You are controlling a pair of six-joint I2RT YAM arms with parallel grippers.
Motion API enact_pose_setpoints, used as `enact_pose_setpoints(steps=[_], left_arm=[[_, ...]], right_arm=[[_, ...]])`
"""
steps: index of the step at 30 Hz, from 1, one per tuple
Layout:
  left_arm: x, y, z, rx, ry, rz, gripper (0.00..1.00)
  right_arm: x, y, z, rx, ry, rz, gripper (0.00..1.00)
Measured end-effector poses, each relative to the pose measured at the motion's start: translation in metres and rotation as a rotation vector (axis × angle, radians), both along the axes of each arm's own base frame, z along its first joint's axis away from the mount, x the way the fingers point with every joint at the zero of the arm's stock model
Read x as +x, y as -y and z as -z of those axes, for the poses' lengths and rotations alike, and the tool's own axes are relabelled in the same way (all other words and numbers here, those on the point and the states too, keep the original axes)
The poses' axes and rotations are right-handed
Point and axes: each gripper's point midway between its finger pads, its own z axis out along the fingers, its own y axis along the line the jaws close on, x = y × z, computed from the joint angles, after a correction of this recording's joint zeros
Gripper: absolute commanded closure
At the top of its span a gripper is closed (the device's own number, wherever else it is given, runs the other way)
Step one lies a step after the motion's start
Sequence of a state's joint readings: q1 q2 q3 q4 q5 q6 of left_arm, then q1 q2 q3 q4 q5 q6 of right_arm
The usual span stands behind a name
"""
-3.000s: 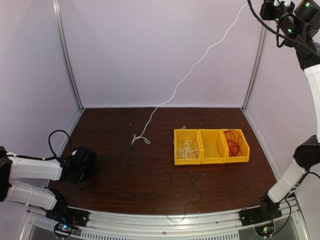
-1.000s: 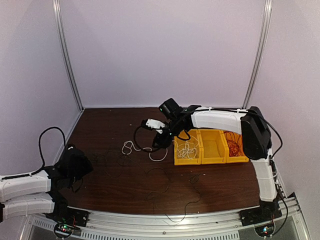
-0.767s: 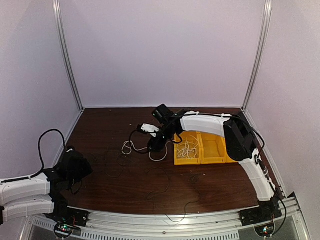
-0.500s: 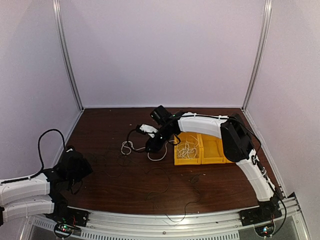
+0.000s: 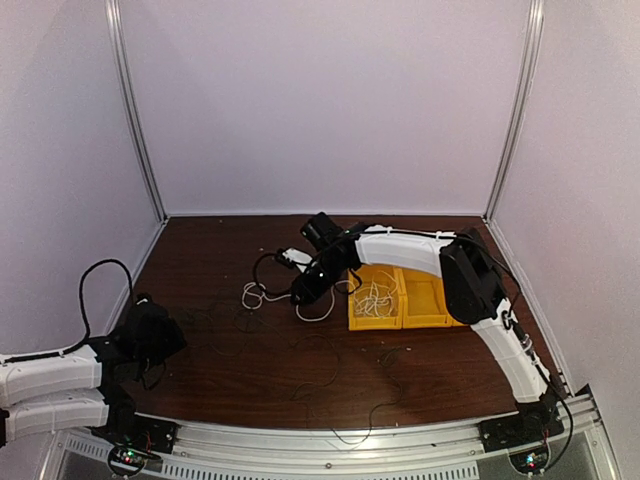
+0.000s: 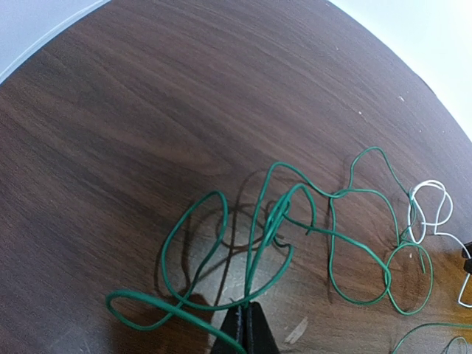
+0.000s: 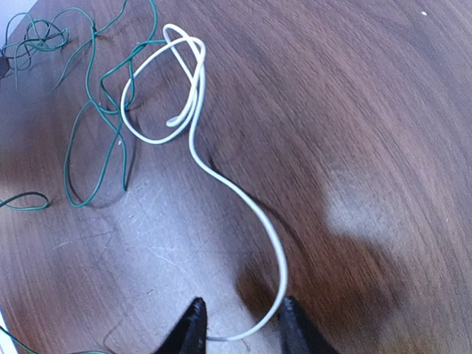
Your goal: Untangle the cables
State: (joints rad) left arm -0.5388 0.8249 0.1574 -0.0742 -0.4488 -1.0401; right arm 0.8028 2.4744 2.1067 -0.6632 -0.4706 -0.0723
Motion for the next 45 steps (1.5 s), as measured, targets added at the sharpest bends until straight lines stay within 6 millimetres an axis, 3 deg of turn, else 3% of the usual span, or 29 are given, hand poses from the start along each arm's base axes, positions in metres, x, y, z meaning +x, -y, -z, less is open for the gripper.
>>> enact_pose_setpoints(steps=[3,4,10,12,14,15,16,18,21,23,26,28,32,37,45], left_arm=[[0.0,0.0,0.0,0.0,-0.001,0.002,1.0],[0.0,0.001,0.0,0.0,-0.001,0.003,1.0],[0.0,0.001,0.0,-0.002,-0.001,0.005,1.0],[0.0,0.001,0.0,-0.002,0.0,0.005,1.0],[0.0,0.001,0.001,0.001,-0.004,0.004,1.0],[0.0,0.0,0.002,0.002,-0.006,0.003,1.0],[0.0,0.0,0.002,0.005,-0.009,-0.001,1.0],[-0.001,-0.002,0.003,0.009,-0.012,-0.009,1.0],[-0.001,-0.004,0.002,0.014,-0.01,-0.019,1.0],[-0.001,-0.005,0.002,0.015,-0.007,-0.027,1.0],[-0.003,-0.008,0.001,0.016,-0.007,-0.038,1.0],[-0.003,-0.009,0.001,0.014,-0.006,-0.045,1.0],[-0.004,-0.01,0.001,0.012,-0.007,-0.053,1.0],[-0.001,-0.005,0.0,0.002,0.0,-0.035,1.0],[0.003,-0.001,0.003,0.02,-0.016,-0.012,1.0]], right_arm=[[0.001,-0.003,0.004,0.005,-0.013,0.009,0.98],[0.002,-0.004,0.006,0.008,-0.025,0.02,1.0],[0.007,-0.004,-0.002,0.023,-0.031,0.029,1.0],[0.012,-0.001,-0.016,0.037,-0.018,0.037,1.0],[0.022,0.009,-0.044,0.063,0.008,0.06,1.0],[0.032,0.017,-0.078,0.104,0.047,0.081,1.0],[0.042,0.026,-0.089,0.117,0.06,0.104,1.0],[0.07,0.057,-0.156,0.198,0.153,0.172,1.0],[0.103,0.121,-0.264,0.319,0.331,0.285,1.0],[0.117,0.18,-0.337,0.39,0.475,0.379,1.0],[0.118,0.238,-0.402,0.435,0.621,0.474,1.0],[0.112,0.255,-0.425,0.447,0.676,0.5,1.0],[0.109,0.259,-0.43,0.442,0.699,0.503,1.0],[0.111,0.255,-0.406,0.418,0.646,0.492,1.0],[0.08,0.244,-0.314,0.34,0.437,0.422,1.0]])
